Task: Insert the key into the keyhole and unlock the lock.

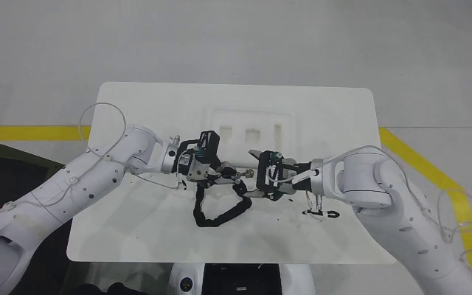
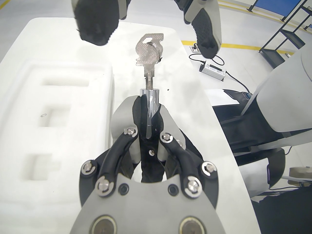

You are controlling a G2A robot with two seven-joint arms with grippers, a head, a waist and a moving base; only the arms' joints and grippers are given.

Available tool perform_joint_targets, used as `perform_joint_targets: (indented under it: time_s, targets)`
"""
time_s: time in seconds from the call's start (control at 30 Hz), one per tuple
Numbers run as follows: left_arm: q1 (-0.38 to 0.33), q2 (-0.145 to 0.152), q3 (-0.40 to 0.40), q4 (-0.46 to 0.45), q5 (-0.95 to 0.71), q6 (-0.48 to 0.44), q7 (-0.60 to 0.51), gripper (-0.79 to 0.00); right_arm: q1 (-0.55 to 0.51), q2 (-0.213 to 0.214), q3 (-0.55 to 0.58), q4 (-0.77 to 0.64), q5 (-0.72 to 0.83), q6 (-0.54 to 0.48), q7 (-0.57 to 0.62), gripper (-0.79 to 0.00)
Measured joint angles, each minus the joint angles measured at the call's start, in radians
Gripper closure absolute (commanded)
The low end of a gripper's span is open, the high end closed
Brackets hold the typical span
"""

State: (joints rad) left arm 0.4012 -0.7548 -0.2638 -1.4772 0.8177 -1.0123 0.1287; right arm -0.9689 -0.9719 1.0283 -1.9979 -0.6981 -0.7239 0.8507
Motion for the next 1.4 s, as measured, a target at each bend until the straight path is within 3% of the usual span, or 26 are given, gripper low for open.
perform_joint_targets:
  time_s: [0.13,0.33,0.4,0.73,1.4]
  targets:
    - [-0.011,0.001,0.018,0.004,0.002,0.000,0.019,0.000,0.006,0.000,-0.004,0.007,0.000,0.005,-0.003,-0.249]
    - [-0.026,0.003,0.043,0.008,0.008,0.000,0.055,0.000,0.008,0.001,-0.006,0.008,-0.001,0.009,-0.013,-0.028]
    - [-0.030,0.004,0.051,0.010,0.013,0.000,0.068,0.000,0.006,0.002,-0.006,0.008,0.001,0.005,-0.018,0.000]
    - [-0.049,0.008,0.080,0.013,0.035,0.000,0.114,0.000,0.019,0.002,-0.022,0.032,0.131,0.029,0.005,0.000]
    - [-0.059,0.006,0.094,0.021,0.065,0.000,0.156,0.000,0.040,-0.004,-0.048,0.004,0.335,0.372,0.158,0.000]
